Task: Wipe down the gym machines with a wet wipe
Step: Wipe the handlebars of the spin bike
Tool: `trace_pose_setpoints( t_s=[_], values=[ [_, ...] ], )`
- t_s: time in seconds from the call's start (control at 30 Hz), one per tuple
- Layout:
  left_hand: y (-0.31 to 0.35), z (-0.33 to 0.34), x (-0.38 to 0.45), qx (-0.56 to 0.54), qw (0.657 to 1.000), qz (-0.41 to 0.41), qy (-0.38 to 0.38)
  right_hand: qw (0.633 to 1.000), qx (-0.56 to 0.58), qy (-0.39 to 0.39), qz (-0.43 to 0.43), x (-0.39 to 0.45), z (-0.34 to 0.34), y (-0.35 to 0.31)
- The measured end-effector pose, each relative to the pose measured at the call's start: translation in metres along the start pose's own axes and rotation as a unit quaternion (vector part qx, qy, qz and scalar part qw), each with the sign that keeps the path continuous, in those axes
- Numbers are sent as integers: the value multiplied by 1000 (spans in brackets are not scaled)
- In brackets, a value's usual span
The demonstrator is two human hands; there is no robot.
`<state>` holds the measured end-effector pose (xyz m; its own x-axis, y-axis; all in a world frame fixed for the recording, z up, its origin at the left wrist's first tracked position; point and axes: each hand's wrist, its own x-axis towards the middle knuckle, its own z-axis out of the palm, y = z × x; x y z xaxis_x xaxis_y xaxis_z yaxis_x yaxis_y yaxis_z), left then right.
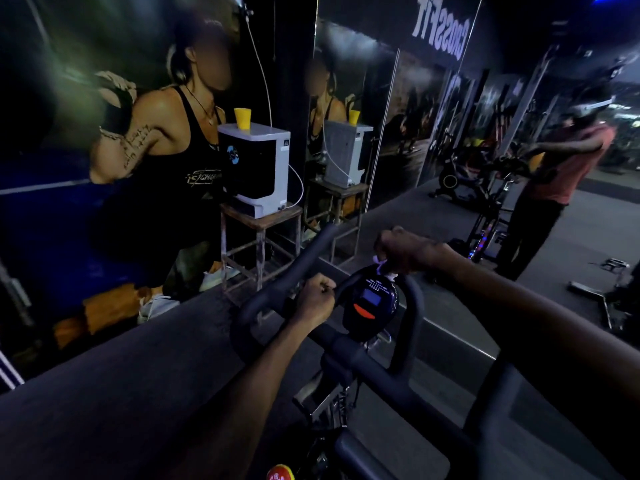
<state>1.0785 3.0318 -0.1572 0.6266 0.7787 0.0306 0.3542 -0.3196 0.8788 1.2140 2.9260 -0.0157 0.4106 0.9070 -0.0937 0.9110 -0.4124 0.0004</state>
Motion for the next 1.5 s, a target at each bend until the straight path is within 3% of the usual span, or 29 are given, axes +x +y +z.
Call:
trace_pose_setpoints(
  t_s=[0.13, 0.33, 0.43, 0.5, 0.57, 0.63, 0.73, 0.97, 1.07, 1.17, 1.37, 1.5],
  values=[
    [-2, 1, -11, 2, 1000, 3, 6, 996, -22, 57, 59, -23, 7, -6],
    [-5, -2, -22, 32, 999, 13, -1, 993, 35, -25, 108, -54, 21, 16],
    [-7, -4, -32, 9, 997, 58, 53, 984, 72, 96, 130, -60, 18, 11],
    [-10, -2, -39, -9, 993, 93, 69, 970, 77, 213, 94, -61, 20, -3],
    [-12, 2, -43, -32, 992, 115, 46, 961, 94, 257, 32, -61, 33, -26],
    [-16, 6, -45, -46, 992, 117, 19, 967, 75, 243, -7, -60, 57, -41],
    [-21, 6, -45, -80, 992, 93, 7, 973, -55, 208, -82, -57, 86, -49],
    [-26, -7, -41, -116, 992, 54, -13, 934, -278, 174, -142, -68, 101, -49],
    [-25, -9, -40, -164, 986, 33, -19, 937, -285, 163, -119, -73, 92, -51],
    [-22, -11, -42, -197, 980, 19, -16, 904, -358, 160, -171, -72, 104, -50],
    [-20, -9, -39, -178, 983, 8, -34, 904, -358, 153, -175, -68, 96, -46],
    [-17, -9, -37, -157, 987, 12, -45, 948, -248, 196, -46, -62, 72, -37]
  ],
)
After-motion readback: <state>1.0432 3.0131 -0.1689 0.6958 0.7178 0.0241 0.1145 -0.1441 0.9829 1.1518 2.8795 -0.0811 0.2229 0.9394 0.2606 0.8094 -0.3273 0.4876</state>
